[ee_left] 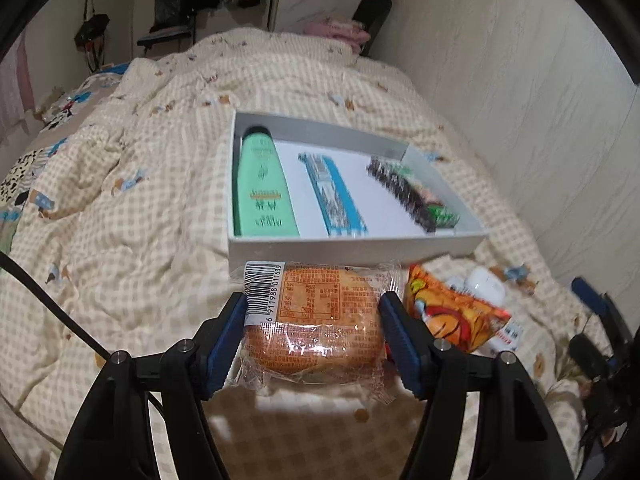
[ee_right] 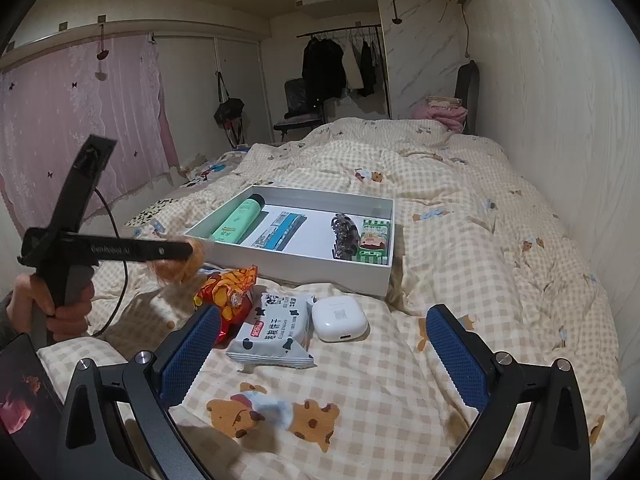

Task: Organize objects
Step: 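Lift the wrapped bun toward the white box with the left gripper, then grasp the white biscuit packet with the right gripper while the left holds the bun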

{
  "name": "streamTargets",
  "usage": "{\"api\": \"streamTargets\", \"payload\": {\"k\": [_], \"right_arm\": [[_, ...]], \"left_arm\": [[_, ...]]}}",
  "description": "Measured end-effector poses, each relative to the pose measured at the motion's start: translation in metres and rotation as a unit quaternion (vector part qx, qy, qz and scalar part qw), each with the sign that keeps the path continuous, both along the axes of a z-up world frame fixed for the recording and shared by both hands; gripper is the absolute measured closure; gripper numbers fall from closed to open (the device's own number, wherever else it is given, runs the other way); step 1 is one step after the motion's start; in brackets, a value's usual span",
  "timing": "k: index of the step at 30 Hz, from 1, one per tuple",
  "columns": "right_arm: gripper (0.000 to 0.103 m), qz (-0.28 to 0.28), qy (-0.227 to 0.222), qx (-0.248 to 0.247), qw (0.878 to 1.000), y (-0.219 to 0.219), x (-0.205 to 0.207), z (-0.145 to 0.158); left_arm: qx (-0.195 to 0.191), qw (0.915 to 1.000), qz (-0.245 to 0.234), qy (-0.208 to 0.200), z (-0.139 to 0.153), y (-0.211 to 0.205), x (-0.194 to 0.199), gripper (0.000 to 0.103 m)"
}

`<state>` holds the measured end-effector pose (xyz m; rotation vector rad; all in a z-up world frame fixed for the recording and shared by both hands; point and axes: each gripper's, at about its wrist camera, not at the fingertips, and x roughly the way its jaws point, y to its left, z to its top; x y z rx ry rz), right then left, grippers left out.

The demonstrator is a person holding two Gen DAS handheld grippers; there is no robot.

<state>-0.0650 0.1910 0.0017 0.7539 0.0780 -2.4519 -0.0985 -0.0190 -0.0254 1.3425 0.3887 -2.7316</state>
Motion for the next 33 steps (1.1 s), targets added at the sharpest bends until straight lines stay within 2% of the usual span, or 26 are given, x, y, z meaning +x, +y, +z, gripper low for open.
{"api": "streamTargets", "payload": {"k": [15,20,24,26,30,33], "right_arm": [[0.0,-0.001,0.0,-0.001,1.0,0.0,0.0,-0.001],[0.0,-0.001,0.0,-0.001,1.0,0.0,0.0,0.0],[0.0,-0.001,0.001,-0.002,1.0,0.001,-0.001,-0.001],[0.0,-0.001,0.0,-0.002,1.0,0.001,-0.001,-0.001],[0.0,0.001,-0.006,-0.009,1.0,0.003,-0.003,-0.001],[0.0,0.005,-0.013,-0.02,1.0,0.006,-0.004,0.0]], "left_arm": [[-0.013,0.9982,-0.02,-0.054,-0.019,0.01,-0.009,0.026],[0.003,0.998,-0.019,-0.06,-0.023,0.006,-0.009,0.029],[0.017,0.9992,-0.011,-0.033,-0.014,0.0,-0.002,0.032],[0.014,0.9999,-0.008,-0.002,-0.002,-0.001,0.005,0.032],[-0.012,0.9951,-0.029,0.094,0.029,0.007,0.032,0.032],[-0.038,0.9862,-0.041,0.156,0.043,0.015,0.054,0.032]]}}
